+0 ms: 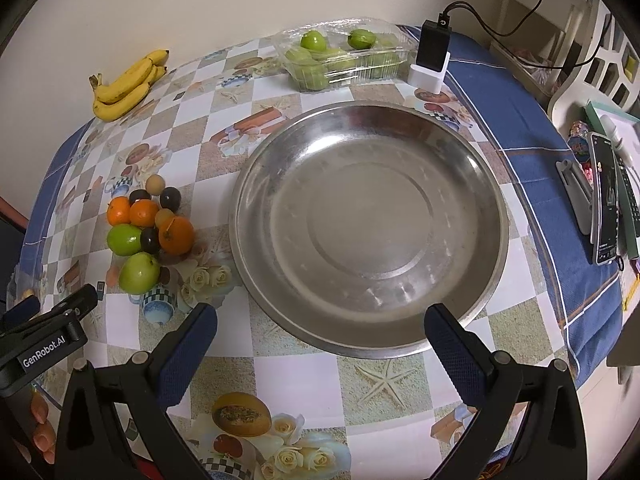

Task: Organize fruits

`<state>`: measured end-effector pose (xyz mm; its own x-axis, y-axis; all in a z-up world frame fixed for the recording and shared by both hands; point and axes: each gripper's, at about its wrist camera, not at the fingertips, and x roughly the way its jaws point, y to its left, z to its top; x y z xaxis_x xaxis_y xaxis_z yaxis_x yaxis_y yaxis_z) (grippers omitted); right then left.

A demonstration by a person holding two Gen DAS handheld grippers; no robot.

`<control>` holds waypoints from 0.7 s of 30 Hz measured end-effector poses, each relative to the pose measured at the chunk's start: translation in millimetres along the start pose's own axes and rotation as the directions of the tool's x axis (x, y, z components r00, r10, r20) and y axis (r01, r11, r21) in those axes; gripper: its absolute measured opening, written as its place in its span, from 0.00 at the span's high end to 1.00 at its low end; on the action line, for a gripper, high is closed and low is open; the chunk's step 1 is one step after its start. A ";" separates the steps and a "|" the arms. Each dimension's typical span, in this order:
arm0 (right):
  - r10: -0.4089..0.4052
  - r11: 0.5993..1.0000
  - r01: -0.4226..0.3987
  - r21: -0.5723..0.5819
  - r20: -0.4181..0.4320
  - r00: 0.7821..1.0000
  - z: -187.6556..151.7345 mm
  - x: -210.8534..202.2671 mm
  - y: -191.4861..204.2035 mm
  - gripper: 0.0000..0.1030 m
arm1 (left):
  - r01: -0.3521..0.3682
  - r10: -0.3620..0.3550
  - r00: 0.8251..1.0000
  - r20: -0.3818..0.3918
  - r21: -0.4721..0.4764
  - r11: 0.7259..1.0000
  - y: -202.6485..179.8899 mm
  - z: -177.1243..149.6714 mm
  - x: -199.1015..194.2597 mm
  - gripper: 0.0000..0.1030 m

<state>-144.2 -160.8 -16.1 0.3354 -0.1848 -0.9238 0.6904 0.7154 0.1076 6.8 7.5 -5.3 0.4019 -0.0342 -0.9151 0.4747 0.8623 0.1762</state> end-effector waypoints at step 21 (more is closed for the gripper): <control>-0.007 1.000 0.007 0.006 -0.004 1.000 -0.7 0.3 -0.9 0.00 | 0.000 0.000 1.000 -0.001 -0.001 1.000 -0.5 0.3 0.1 0.00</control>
<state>-145.1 -161.0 -16.7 0.3280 -0.1867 -0.9261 0.6962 0.7104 0.1034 6.8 6.9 -5.3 0.4014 -0.0335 -0.9153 0.4741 0.8626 0.1763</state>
